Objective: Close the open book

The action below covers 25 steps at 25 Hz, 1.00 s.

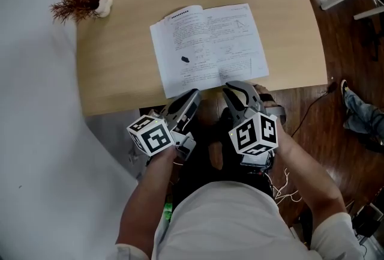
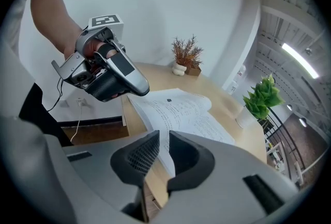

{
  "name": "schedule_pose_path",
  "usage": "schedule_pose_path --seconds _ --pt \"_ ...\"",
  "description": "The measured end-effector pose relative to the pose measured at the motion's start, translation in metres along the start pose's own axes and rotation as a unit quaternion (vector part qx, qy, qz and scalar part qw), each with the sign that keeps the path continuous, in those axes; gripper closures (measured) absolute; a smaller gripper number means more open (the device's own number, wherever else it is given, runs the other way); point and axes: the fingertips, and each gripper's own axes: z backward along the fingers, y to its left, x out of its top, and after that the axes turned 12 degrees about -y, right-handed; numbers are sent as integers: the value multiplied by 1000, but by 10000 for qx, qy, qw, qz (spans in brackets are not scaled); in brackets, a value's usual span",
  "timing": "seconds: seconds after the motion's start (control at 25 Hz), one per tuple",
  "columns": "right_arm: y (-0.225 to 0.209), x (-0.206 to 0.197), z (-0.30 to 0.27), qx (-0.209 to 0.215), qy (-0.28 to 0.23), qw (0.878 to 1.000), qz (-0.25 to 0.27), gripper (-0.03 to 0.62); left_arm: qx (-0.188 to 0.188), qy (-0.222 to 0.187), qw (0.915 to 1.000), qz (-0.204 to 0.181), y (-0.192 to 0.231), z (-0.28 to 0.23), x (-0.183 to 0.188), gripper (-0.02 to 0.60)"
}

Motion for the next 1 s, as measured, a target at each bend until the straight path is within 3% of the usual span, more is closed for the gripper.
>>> schedule_pose_path --seconds 0.36,0.64,0.76,1.0 --pt "28 34 -30 396 -131 9955 850 537 226 -123 9997 -47 21 28 7 583" --pt "70 55 -75 1232 -8 9736 1920 531 493 -291 9983 91 46 56 14 583" --pt "78 51 -88 1434 209 9682 2037 531 509 -312 9981 133 51 65 15 583" --pt "79 52 -97 1401 403 9682 2033 533 468 -328 9981 229 57 74 16 583"
